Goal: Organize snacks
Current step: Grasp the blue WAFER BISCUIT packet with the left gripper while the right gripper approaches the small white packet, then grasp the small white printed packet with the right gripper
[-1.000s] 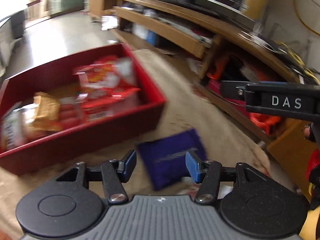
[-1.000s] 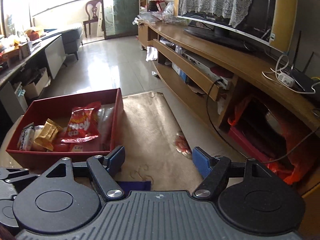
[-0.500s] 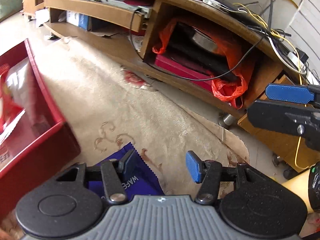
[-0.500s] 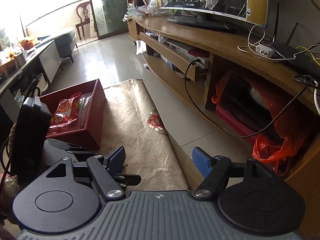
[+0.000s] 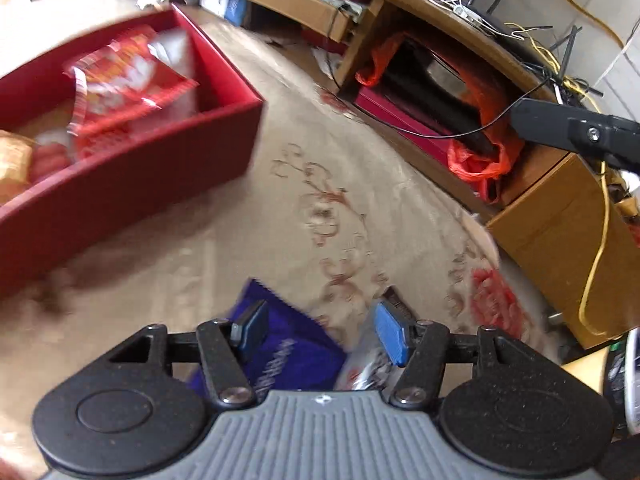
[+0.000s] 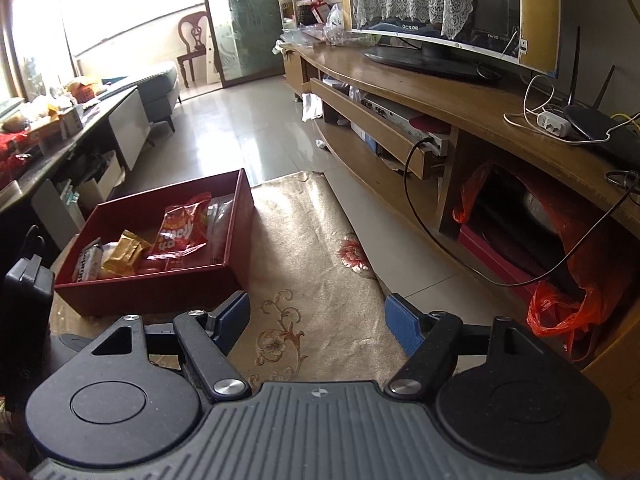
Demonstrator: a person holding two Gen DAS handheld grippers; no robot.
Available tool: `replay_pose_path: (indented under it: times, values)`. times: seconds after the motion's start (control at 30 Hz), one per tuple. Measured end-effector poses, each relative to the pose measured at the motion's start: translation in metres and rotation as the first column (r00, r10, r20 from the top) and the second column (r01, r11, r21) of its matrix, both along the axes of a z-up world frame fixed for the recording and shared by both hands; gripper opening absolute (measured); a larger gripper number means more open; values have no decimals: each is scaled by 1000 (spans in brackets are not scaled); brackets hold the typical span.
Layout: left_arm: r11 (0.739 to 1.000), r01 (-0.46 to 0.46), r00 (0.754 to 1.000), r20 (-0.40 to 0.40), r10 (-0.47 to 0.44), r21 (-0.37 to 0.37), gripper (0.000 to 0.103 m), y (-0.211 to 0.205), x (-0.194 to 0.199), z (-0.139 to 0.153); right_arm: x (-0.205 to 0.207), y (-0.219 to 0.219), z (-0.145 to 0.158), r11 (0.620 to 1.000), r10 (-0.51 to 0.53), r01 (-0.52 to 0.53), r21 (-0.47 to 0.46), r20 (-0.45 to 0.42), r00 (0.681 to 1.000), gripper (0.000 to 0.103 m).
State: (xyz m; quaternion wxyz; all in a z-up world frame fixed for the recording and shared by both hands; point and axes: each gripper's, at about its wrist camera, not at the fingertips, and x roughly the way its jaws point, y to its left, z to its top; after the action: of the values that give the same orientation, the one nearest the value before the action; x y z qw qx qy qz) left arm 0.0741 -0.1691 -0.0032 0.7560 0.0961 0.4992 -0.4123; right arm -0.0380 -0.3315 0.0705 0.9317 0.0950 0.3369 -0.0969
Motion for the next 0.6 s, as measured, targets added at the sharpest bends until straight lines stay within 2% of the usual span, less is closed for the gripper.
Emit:
replay_pose_path:
  times: [0.07, 0.17, 0.3, 0.33, 0.4, 0.47, 0.5, 0.6]
  values:
    - [998, 32, 997, 62, -36, 60, 58, 5, -6, 1, -6, 5, 2, 1000, 7, -7, 3, 5, 1000, 80]
    - [994, 52, 997, 53, -57, 98, 63, 7, -9, -7, -11, 11, 2, 1000, 27, -27, -5, 4, 1000, 80]
    - [976, 130, 982, 116, -151, 175, 88, -4, -22, -20, -9, 11, 0, 1000, 18, -18, 6, -20, 1000, 80]
    - [975, 134, 979, 128, -158, 176, 89, -2, -26, -21, -10, 11, -1, 1000, 15, -14, 12, -23, 1000, 80]
    - [978, 127, 981, 122, -149, 167, 86, 4, -29, -22, -12, 11, -2, 1000, 10, -9, 20, -29, 1000, 80]
    - [984, 92, 985, 132, -112, 150, 77, 14, -33, -22, -12, 12, -6, 1000, 0, 1, 24, -48, 999, 80]
    - [986, 72, 985, 144, -95, 153, 66, 20, -35, -21, -12, 13, -9, 1000, -4, 6, 29, -63, 998, 80]
    - [990, 2, 992, 124, -20, 142, 63, 42, -46, -19, -13, 19, -22, 999, -5, 11, 42, -128, 992, 80]
